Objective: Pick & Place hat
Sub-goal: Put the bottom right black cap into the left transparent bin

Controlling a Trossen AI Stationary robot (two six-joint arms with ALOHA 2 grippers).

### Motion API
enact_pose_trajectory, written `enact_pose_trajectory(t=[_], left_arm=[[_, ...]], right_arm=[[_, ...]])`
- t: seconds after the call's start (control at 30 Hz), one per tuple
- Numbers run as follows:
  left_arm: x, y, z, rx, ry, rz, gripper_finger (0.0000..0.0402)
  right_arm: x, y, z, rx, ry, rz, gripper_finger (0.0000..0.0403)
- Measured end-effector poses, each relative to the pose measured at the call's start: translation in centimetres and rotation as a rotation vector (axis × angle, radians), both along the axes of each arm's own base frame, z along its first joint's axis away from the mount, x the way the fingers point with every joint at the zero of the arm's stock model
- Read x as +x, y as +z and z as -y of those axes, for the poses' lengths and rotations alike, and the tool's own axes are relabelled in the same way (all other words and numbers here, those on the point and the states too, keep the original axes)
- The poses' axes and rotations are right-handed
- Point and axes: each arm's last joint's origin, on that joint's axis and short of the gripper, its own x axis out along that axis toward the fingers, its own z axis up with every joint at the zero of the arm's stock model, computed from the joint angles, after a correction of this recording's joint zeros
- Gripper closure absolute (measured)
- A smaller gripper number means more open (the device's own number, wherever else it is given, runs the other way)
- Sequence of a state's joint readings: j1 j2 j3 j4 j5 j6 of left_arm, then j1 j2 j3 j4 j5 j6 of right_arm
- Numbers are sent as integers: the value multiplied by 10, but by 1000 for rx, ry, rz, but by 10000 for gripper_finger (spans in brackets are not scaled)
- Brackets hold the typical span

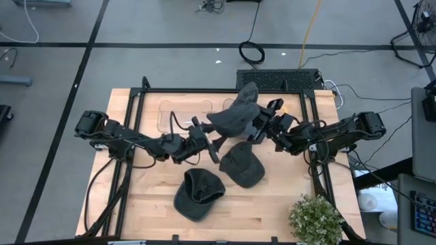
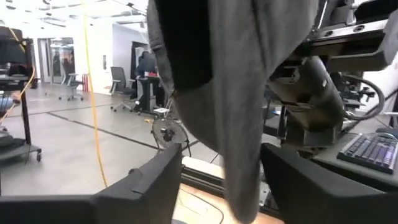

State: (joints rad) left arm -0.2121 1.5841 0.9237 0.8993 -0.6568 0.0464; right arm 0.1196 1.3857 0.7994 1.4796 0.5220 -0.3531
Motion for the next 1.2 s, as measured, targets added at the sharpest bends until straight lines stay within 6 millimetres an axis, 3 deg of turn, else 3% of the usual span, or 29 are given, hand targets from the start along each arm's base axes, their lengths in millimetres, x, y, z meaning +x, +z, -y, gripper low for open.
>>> enact_pose_trajectory(t=[0.1,0.2,0.27,0.43,0.53,0.67,0.8,1.03,1.2], left_arm=[[0,-1,2,14,-29,-15,252],[-4,0,9,42,-52,-58,356],[-11,4,14,39,-76,-112,383],[-44,16,19,-74,-149,-268,392],[-67,29,23,-166,-283,-302,393],[-99,40,25,-270,-492,-392,393],[-124,39,28,-339,-683,-539,394],[-126,31,55,-272,-1015,-645,394],[-118,21,61,-281,-1021,-689,394]], right_arm=[[3,-3,0,-7,-2,-52,401],[8,-9,-1,-34,-15,-145,392],[13,-15,-1,-47,-18,-224,384],[19,-32,-4,-46,12,-462,358],[18,-40,-8,-26,48,-589,332],[12,-47,-15,-12,97,-718,281],[3,-48,-22,51,214,-766,221],[1,-44,-24,146,704,-721,141],[4,-48,-23,188,855,-744,119]])
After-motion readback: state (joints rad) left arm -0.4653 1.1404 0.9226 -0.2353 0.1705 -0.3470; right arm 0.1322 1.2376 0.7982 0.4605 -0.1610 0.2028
